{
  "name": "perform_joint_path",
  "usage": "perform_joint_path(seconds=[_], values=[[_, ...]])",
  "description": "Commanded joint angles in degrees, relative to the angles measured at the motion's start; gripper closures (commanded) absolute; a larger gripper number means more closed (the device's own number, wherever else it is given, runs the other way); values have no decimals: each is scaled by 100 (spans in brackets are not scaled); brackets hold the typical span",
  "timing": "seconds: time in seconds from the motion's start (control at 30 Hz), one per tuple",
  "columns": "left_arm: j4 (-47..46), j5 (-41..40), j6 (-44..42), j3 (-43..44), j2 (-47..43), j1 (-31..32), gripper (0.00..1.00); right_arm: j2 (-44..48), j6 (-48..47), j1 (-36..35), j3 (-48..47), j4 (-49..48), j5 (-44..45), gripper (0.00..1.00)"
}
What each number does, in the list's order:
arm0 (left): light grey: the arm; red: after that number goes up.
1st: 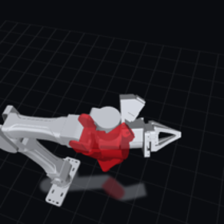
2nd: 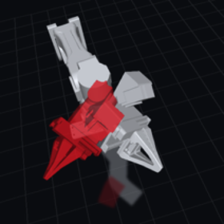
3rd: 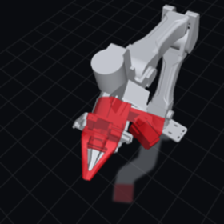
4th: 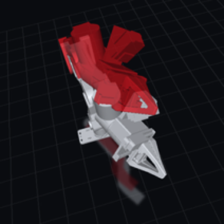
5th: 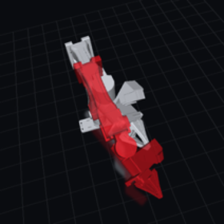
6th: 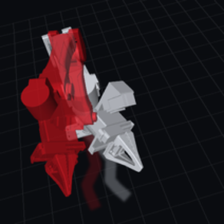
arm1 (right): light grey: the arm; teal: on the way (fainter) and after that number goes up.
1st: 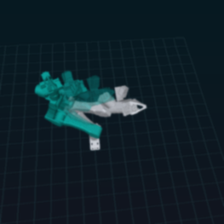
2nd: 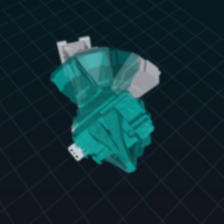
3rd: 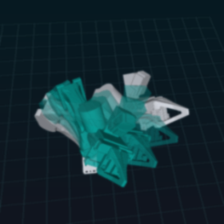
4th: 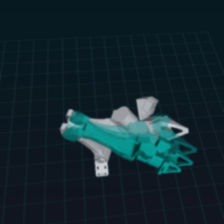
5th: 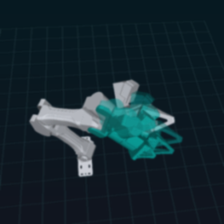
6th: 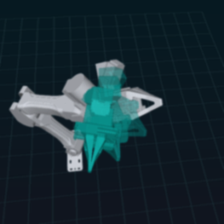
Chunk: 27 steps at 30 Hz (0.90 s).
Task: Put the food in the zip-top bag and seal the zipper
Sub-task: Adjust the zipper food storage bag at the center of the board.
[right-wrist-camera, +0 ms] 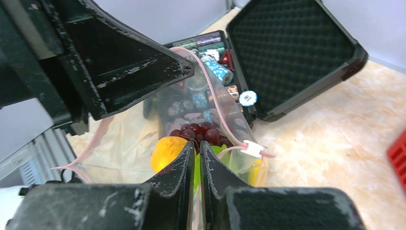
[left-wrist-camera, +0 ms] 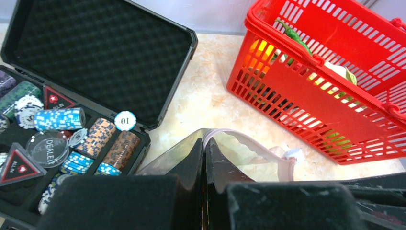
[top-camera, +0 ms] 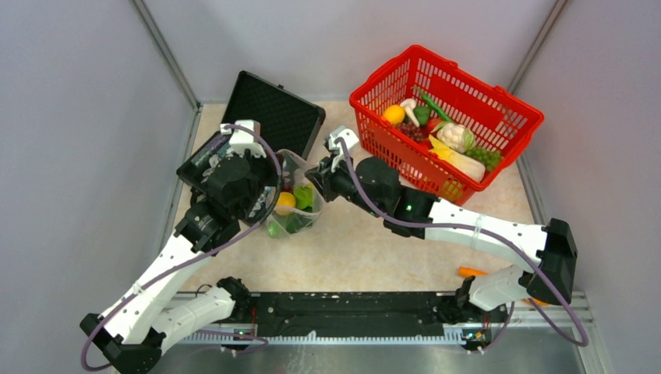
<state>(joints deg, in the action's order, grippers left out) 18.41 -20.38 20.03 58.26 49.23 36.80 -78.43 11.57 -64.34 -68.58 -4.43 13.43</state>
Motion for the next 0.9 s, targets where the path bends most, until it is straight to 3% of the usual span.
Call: perform_joint_path(seconds=[0.0, 0.2, 0.33, 0.5, 0.6, 0.73, 0.87], values=[[-596, 375, 160, 38, 73, -18, 100, 66, -122, 33, -135, 121, 630, 93], [-889, 1009, 412, -4, 279, -21, 100, 538, 111, 247, 286, -112, 1166, 92], [-1023, 1279, 580, -127, 347, -23, 100, 898, 308, 822, 487, 58, 217, 86], [-1068, 1463, 633, -239, 368, -20, 100, 1534, -3, 905, 843, -116, -453, 73], [-1066, 1577, 621, -261, 350, -21, 100, 1894, -138, 913, 1022, -190, -183, 69], [-1052, 1804, 550, -261, 337, -17, 100, 2106, -421, 1145, 953, 228, 937, 61], [-1008, 1989, 503, -299, 333, -20, 100, 2030, -264, 2248, 487, 978, 1137, 59]])
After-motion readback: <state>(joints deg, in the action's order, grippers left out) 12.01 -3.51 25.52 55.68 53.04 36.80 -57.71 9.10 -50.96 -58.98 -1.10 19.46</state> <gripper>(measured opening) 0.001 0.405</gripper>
